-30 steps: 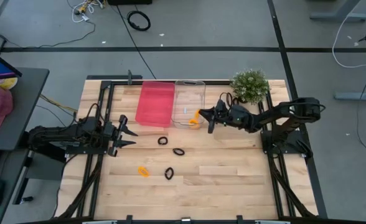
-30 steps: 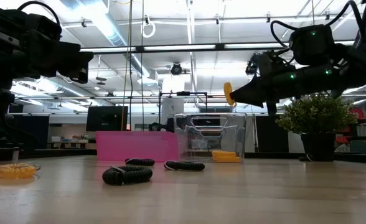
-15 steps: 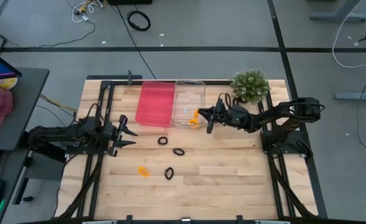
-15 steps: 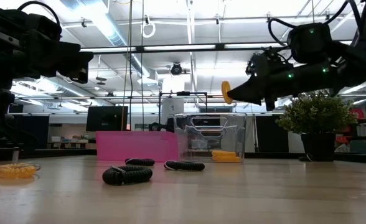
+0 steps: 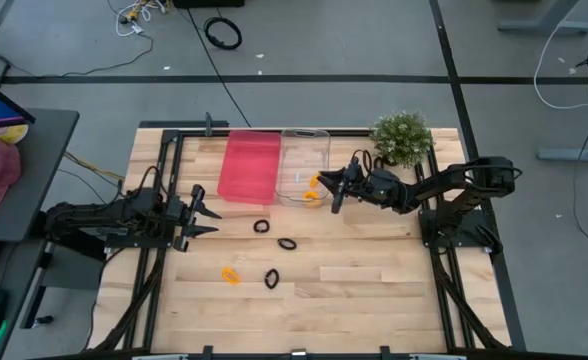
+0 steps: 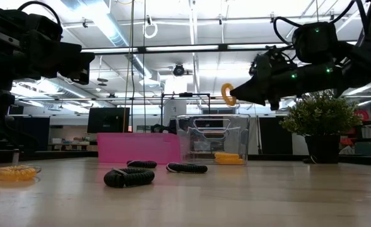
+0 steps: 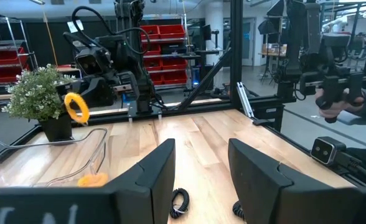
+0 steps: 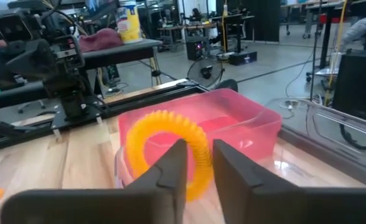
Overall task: Sort spring keychains
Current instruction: Put the orange spring keychain into the transparent bin, then put the black spring keychain into the red bin
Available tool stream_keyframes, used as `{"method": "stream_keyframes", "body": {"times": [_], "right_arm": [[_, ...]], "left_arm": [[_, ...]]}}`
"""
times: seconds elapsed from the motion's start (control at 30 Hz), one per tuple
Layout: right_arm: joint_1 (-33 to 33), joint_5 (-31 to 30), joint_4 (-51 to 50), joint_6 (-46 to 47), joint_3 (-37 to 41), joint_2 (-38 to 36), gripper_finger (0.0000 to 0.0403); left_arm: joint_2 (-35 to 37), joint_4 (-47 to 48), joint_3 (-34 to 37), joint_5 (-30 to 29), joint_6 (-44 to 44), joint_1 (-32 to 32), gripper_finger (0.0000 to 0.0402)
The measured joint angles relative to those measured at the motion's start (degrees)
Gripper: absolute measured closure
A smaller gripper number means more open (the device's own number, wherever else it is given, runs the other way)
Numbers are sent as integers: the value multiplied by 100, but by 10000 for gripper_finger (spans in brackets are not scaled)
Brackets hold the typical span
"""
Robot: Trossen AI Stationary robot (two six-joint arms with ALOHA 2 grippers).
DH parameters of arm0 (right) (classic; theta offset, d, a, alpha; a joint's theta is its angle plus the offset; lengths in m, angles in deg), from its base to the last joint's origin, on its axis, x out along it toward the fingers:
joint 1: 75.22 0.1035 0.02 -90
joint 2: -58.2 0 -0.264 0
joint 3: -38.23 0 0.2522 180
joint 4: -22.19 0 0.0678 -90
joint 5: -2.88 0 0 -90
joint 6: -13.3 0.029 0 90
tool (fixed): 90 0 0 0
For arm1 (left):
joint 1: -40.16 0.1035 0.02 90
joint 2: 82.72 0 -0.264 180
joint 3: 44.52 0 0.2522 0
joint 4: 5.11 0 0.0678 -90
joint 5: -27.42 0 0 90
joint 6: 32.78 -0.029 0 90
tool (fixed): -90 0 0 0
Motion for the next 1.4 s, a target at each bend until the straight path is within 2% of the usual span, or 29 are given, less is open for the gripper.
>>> {"method": "stream_keyframes", "body": {"times": [0.37, 0.57, 0.73, 0.83, 1.0, 1.1, 1.23, 1.4], "right_arm": [[0, -8, -157, 30, 2, -12, 212], [-85, 89, -1055, 175, -232, -17, 179], [-183, -79, -2213, 153, -681, -15, 170], [-162, 247, -2644, 43, -873, -15, 170], [-170, -95, -2720, -35, -1027, -15, 170], [-164, 70, -2849, -32, -1032, -52, 170], [-172, 33, -3440, 12, -1032, -381, 169], [-199, 10, -4433, 282, -1036, -1139, 169]], "left_arm": [[-1, -1, -2, 0, -3, 0, 248], [-1, -1, -1, -1, -3, -2, 248], [-1, -1, -1, 0, -3, -2, 248], [-1, 0, -1, 0, -2, -1, 248], [-1, 0, -2, -2, -3, 0, 248], [-1, 0, -2, -1, -1, 0, 248], [-1, -2, -1, -1, -4, -1, 248], [0, 0, 0, -2, -4, -1, 248]]}}
